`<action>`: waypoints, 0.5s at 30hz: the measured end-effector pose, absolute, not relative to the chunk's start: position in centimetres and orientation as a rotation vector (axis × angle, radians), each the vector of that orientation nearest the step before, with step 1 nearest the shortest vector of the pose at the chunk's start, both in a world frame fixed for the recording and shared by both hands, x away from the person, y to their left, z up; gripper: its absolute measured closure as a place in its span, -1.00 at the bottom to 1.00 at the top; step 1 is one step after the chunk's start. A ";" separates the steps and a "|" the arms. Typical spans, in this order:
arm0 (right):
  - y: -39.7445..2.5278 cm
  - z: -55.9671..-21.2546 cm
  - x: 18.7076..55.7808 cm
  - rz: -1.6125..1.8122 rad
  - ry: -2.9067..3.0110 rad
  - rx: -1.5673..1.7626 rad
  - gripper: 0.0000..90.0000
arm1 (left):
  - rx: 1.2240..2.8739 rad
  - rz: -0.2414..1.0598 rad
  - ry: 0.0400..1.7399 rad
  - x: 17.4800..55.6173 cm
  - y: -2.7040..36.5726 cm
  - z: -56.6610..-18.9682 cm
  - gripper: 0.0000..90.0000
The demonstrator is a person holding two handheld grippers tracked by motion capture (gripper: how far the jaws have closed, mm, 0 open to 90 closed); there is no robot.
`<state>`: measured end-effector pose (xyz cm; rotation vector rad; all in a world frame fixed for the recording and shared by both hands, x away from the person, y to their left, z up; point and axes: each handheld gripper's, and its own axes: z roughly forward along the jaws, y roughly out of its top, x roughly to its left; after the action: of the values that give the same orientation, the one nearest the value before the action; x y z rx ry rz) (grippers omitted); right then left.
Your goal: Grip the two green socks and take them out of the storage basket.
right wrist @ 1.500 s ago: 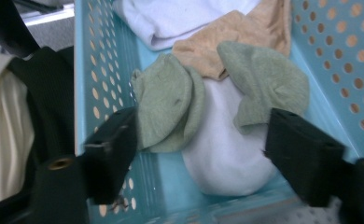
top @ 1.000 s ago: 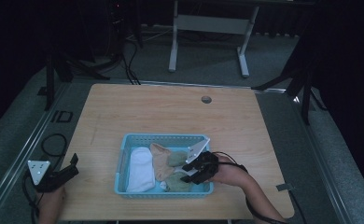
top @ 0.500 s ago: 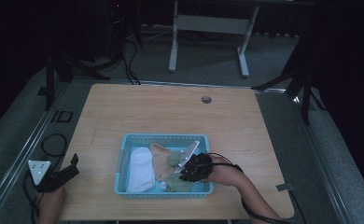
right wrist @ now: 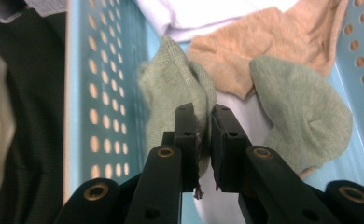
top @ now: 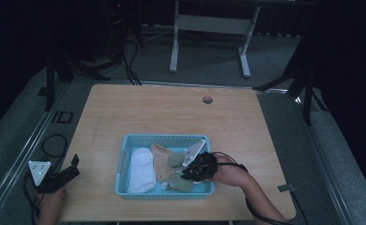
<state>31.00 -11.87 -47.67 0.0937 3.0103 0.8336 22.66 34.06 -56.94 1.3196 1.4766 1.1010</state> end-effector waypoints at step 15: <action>-13.6 -43.3 30.5 0.950 2.886 0.089 0.82 | 1.320 1.103 1.478 22.7 34.0 -56.9 -0.98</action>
<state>30.54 -13.57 -43.35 0.0887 2.8861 0.9498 22.66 34.05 -56.94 1.3196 1.4779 1.1030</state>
